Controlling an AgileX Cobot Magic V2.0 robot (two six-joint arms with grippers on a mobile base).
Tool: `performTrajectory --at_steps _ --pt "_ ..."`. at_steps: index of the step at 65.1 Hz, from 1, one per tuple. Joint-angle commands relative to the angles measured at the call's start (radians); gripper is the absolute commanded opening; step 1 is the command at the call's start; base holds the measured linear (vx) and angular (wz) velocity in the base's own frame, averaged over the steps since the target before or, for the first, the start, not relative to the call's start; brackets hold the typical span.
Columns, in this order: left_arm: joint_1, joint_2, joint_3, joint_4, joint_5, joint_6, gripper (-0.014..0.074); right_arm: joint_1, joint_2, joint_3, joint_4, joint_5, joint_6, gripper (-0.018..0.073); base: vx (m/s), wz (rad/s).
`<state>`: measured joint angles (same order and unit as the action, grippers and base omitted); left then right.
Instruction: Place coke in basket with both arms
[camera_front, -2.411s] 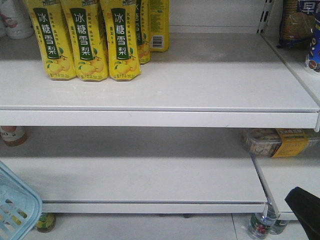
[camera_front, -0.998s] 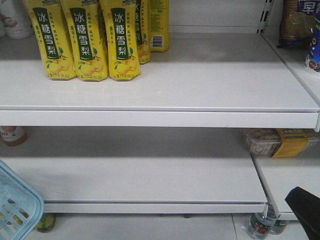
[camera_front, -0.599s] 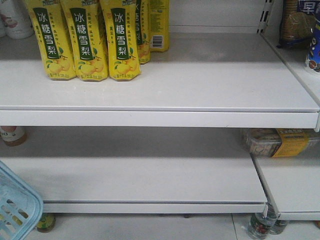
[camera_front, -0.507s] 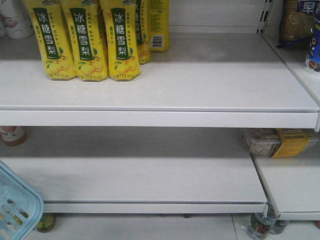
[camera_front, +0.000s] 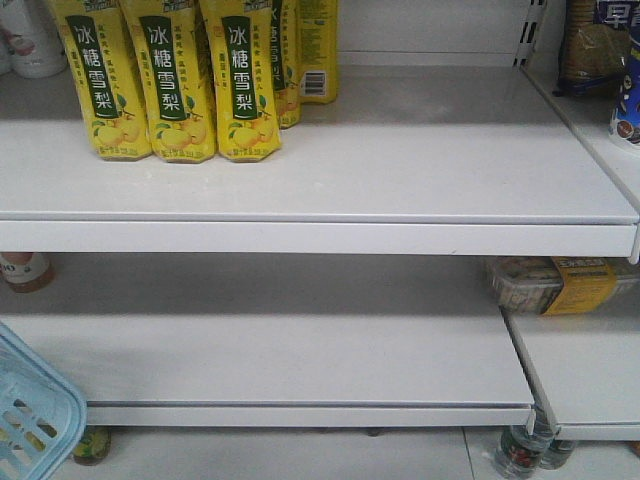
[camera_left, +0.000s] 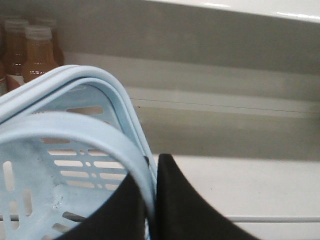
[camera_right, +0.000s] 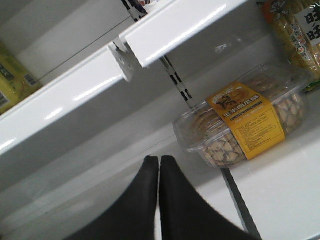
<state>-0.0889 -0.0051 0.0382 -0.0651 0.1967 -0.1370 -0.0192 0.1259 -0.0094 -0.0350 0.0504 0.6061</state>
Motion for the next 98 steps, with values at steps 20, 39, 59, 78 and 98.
performTrajectory --at_steps 20,39,59,78,98 --pt "0.001 -0.022 -0.036 0.041 -0.133 0.042 -0.0006 -0.001 -0.149 0.046 0.215 -0.118 -0.705 -0.0005 0.0 0.0" --pt "0.001 -0.022 -0.036 0.041 -0.133 0.042 -0.0006 -0.001 -0.149 0.046 0.013 -0.115 -0.539 -0.0005 0.0 0.0" --pt "0.001 -0.022 -0.036 0.041 -0.133 0.042 -0.0006 -0.001 -0.149 0.046 -0.061 -0.115 -0.425 -0.0005 0.0 0.0" --pt "0.001 -0.022 -0.036 0.041 -0.133 0.042 -0.0006 -0.001 -0.149 0.046 -0.061 -0.115 -0.426 -0.0005 0.0 0.0" --pt "0.001 -0.022 -0.036 0.041 -0.133 0.042 -0.0006 -0.001 -0.149 0.045 -0.061 -0.115 -0.425 -0.0005 0.0 0.0"
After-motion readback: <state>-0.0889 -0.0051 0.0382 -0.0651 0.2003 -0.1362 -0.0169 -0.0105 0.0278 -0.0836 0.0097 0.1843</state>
